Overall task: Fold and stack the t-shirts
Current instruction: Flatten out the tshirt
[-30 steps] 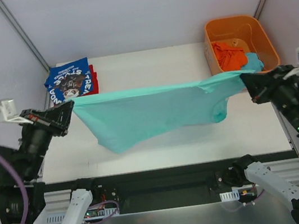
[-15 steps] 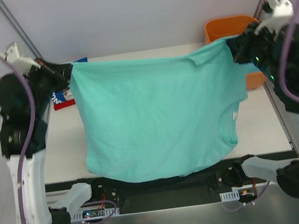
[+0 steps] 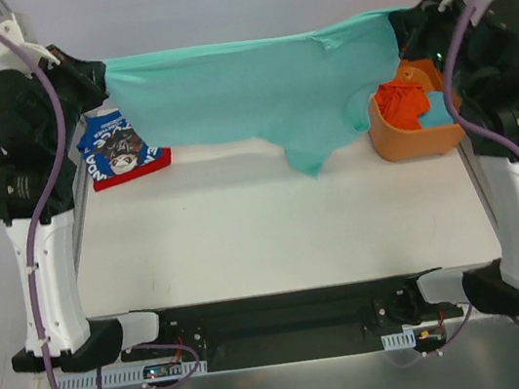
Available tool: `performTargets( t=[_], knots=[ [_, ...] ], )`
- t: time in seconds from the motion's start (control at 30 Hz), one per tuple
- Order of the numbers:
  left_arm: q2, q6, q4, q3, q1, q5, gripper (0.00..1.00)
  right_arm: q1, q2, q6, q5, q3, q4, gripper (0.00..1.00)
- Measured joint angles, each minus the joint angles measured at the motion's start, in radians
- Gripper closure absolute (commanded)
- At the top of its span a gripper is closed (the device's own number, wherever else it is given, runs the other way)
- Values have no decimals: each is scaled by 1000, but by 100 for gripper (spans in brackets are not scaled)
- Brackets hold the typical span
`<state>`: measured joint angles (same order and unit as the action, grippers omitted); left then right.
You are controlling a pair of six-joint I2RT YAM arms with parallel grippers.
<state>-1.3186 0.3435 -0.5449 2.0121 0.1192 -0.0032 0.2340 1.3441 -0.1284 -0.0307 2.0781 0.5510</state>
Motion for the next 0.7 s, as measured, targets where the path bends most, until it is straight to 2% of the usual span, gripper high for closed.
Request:
performTargets(
  t=[0.13, 0.23, 0.33, 0.5, 0.57, 0.7],
  knots=[
    [171, -10, 43, -184, 6, 2, 100, 0, -233, -6, 42, -219, -64, 99],
    [329, -1, 92, -445, 6, 22, 100, 0, -401, 6, 80, -426, -100, 99],
    [472, 37, 141, -772, 6, 52, 100, 0, -575, 59, 105, -708, -90, 99],
    [595, 165, 161, -1261, 6, 128, 100, -2, -690, 163, 105, -1092, 54, 99],
    [638, 221, 156, -1424, 6, 179, 100, -2, -715, 185, 113, -1187, 141, 99],
    [776, 330, 141, -1632, 8, 267, 100, -3, -806, 227, 104, -1274, 332, 99]
  ],
)
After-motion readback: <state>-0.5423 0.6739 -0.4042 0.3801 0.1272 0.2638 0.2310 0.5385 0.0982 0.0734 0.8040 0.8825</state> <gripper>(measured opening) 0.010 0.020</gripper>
